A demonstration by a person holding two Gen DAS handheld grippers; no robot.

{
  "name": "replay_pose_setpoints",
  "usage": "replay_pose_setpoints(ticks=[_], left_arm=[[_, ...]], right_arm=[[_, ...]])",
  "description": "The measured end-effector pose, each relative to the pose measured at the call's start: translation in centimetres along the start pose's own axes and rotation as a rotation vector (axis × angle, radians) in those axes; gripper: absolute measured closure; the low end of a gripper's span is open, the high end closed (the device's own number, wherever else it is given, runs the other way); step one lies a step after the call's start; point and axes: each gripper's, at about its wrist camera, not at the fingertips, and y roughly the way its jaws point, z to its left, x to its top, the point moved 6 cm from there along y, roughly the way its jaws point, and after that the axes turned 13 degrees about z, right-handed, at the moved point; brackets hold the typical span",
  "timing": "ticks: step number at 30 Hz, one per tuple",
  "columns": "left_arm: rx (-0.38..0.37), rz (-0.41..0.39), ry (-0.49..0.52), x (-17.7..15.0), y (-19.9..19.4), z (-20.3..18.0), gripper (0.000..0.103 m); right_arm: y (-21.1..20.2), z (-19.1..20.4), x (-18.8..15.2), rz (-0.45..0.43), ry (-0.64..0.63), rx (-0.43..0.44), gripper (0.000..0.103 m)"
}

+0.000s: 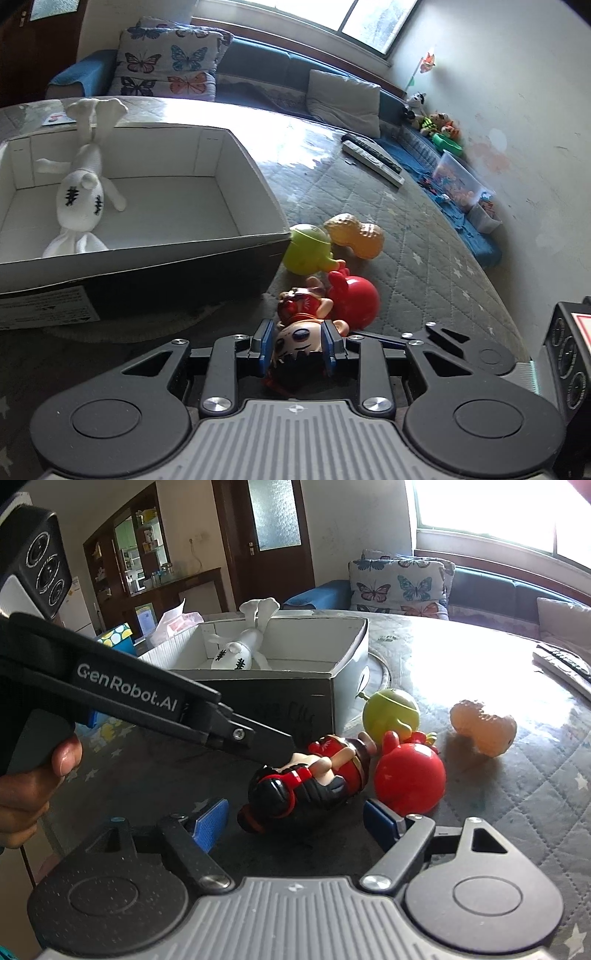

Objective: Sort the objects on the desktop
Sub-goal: 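Move the left gripper to the red-and-black doll figure and grasp it, then lift the doll figure with the left gripper and carry it over the box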

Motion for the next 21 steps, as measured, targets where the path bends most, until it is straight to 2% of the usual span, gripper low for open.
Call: replay_pose_setpoints(ticks=[10, 13, 21], left_arm=[[-0.027, 0.043, 0.039, 0.3, 0.7, -0.7, 0.069], [-0.038, 0.065, 0.039, 0.3, 1.0, -0.8, 0.068], [-0.102, 0.086, -0.034, -0.3, 1.4, -0.2, 0.061]], right_arm=[[1.0, 0.0, 0.4, 0.016, 0.008, 0.013, 0.028], [1.0, -0.2, 0.4, 0.018, 0.013, 0.011, 0.033], [1.0, -0.7, 0.1, 0.03, 0.034, 0.009, 0.038]])
